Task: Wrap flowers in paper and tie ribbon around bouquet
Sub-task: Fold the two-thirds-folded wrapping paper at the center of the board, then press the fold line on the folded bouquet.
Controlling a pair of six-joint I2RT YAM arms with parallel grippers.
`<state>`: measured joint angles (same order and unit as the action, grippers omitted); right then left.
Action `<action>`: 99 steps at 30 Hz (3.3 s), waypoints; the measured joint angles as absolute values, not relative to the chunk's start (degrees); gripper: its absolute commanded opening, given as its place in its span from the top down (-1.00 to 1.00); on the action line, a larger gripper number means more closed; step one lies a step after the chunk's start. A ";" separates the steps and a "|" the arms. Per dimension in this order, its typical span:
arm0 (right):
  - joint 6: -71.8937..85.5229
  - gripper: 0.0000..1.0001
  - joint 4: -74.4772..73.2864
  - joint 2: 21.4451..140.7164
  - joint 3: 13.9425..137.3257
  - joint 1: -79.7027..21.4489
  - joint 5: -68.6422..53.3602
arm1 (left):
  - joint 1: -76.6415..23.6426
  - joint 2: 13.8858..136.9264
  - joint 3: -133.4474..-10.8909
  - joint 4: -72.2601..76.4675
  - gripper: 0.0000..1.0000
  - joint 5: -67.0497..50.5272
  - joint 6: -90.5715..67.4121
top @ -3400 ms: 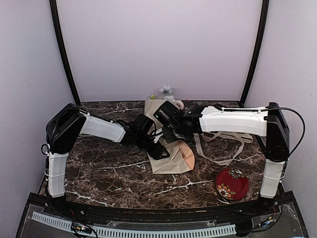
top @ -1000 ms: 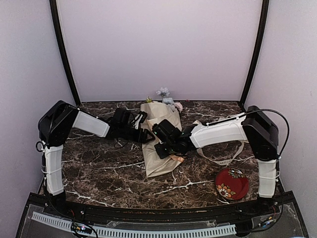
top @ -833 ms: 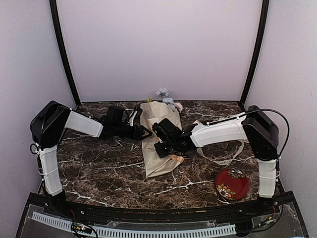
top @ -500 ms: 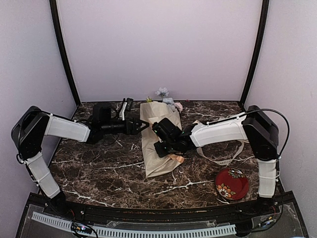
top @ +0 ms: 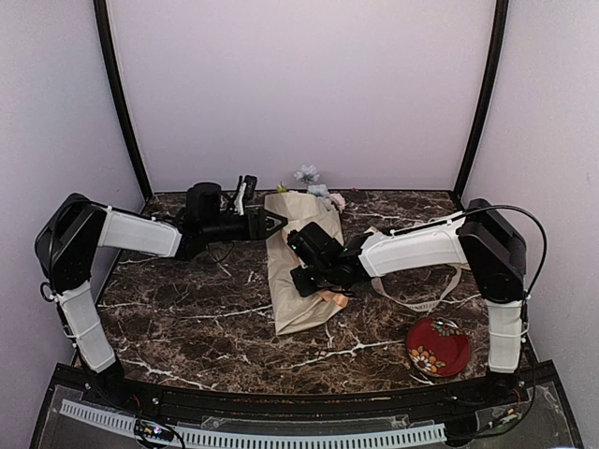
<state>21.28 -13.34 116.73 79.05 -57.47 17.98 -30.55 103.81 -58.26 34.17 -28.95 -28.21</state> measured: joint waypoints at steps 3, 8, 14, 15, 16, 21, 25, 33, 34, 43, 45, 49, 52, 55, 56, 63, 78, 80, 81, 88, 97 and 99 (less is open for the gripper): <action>21.26 1.00 -13.32 116.73 79.05 -57.47 18.04 | -30.55 105.43 -60.07 33.95 -0.13 -29.93 -28.84; 20.88 1.00 -13.37 116.73 79.07 -57.47 18.11 | -30.57 107.28 -60.49 33.04 0.36 -31.29 -29.58; 20.29 1.00 -13.96 116.73 79.50 -57.47 18.26 | -30.72 107.59 -60.73 32.32 1.00 -32.97 -29.23; 20.18 0.93 -14.20 116.73 79.75 -57.47 18.26 | -30.76 107.59 -60.73 32.38 1.00 -33.10 -29.21; 20.05 0.84 -14.55 116.73 80.01 -57.47 18.26 | -30.74 107.59 -60.82 32.27 1.00 -32.88 -28.91; 18.98 0.24 -17.12 115.50 80.88 -57.47 18.61 | -29.82 108.55 -61.78 30.87 1.00 -31.59 -26.87; 19.35 -0.28 -18.11 110.13 79.20 -57.52 19.53 | -28.67 111.53 -62.50 31.44 1.00 -31.44 -25.45; 27.90 -1.00 -22.68 96.86 70.52 -61.14 23.44 | -26.81 116.66 -60.86 35.29 1.00 -32.53 -25.47; 29.87 -0.99 -23.40 95.88 69.19 -62.15 23.57 | -26.65 116.68 -60.38 35.83 1.00 -32.58 -25.52; 45.45 -0.82 -24.51 90.00 59.24 -68.12 17.87 | -25.10 117.62 -57.60 41.47 1.00 -33.61 -26.37; 48.47 -0.80 -23.51 89.86 57.84 -68.16 16.73 | -25.02 117.95 -57.12 42.54 1.00 -33.82 -26.70; 52.27 -0.47 -22.46 91.13 56.71 -67.57 15.90 | -24.95 118.37 -56.49 44.23 1.00 -34.30 -27.49; 53.21 0.16 -22.44 94.04 57.89 -66.96 16.60 | -24.95 118.39 -56.18 45.01 1.00 -34.72 -27.83; 53.91 0.86 -23.79 96.64 59.75 -66.59 18.50 | -24.93 118.41 -56.18 45.32 1.00 -34.87 -27.88; 53.87 1.00 -24.45 97.25 60.36 -66.59 19.18 | -24.88 118.41 -56.18 45.34 1.00 -34.89 -27.88; 53.10 1.00 -33.76 99.77 62.92 -68.07 26.46 | -23.81 119.28 -57.14 43.33 1.00 -35.33 -26.96; 42.02 -0.13 -47.16 109.25 66.65 -82.59 40.27 | -23.09 122.02 -62.00 37.01 1.00 -37.26 -23.18; 39.13 -0.25 -45.65 106.89 65.60 -84.71 39.77 | -22.85 122.15 -62.11 36.56 1.00 -37.26 -22.92; 37.19 -0.32 -44.66 104.62 64.60 -85.65 39.18 | -22.76 122.19 -62.13 36.47 1.00 -37.30 -22.83; 24.12 -0.11 -33.50 80.99 58.35 -81.54 24.18 | -22.65 122.26 -62.33 36.40 1.00 -37.95 -22.37; 21.87 0.57 -25.26 88.33 59.61 -62.46 17.28 | -22.65 122.26 -62.57 35.97 1.00 -38.54 -21.54; 21.54 0.65 -25.19 93.86 60.82 -62.11 16.40 | -22.63 122.26 -62.57 35.70 1.00 -38.57 -21.39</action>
